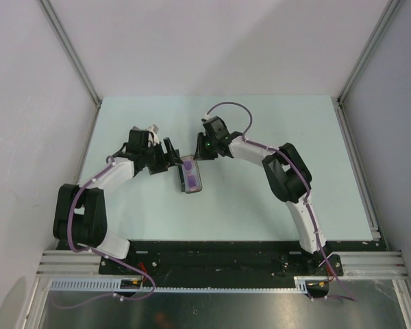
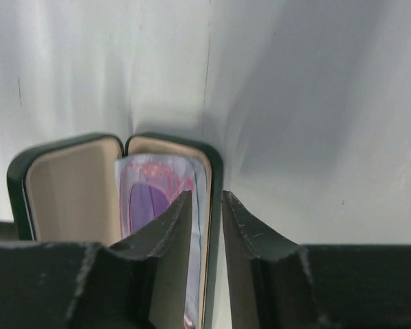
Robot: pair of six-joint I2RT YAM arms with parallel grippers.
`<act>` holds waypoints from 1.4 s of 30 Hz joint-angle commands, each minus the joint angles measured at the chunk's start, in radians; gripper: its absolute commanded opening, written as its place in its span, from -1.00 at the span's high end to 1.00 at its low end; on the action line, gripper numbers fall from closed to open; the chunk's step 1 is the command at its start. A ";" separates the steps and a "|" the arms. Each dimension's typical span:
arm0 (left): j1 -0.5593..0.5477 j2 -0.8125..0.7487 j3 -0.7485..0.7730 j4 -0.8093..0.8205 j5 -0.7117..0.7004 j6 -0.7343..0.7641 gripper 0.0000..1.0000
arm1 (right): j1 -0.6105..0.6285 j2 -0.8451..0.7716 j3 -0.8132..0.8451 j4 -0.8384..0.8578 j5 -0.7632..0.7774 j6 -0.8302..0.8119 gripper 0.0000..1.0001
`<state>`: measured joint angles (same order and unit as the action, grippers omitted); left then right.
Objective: Organize the sunglasses
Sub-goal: Adjust the sunglasses in the sunglasses case.
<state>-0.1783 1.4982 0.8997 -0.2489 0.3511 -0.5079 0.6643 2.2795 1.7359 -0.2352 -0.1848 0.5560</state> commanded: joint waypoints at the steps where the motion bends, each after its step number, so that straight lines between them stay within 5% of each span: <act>1: -0.009 -0.016 0.030 0.017 0.015 -0.015 -0.63 | 0.029 -0.141 -0.045 -0.041 0.008 -0.022 0.36; 8: -0.015 -0.035 0.016 0.017 0.017 -0.012 -0.63 | 0.078 -0.296 -0.211 -0.035 -0.004 -0.034 0.25; 14: -0.015 -0.046 0.005 0.019 0.019 -0.009 -0.63 | 0.141 -0.327 -0.263 -0.087 -0.021 -0.047 0.64; 22: -0.015 -0.050 -0.007 0.019 0.005 -0.009 -0.63 | 0.182 -0.310 -0.297 -0.095 -0.042 -0.019 0.89; 42: -0.015 -0.049 -0.013 0.019 0.002 -0.006 -0.63 | 0.181 -0.245 -0.291 -0.102 -0.061 -0.005 0.95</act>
<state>-0.1852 1.4845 0.8955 -0.2485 0.3508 -0.5079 0.8478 2.0182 1.4326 -0.3389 -0.2276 0.5423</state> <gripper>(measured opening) 0.815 0.031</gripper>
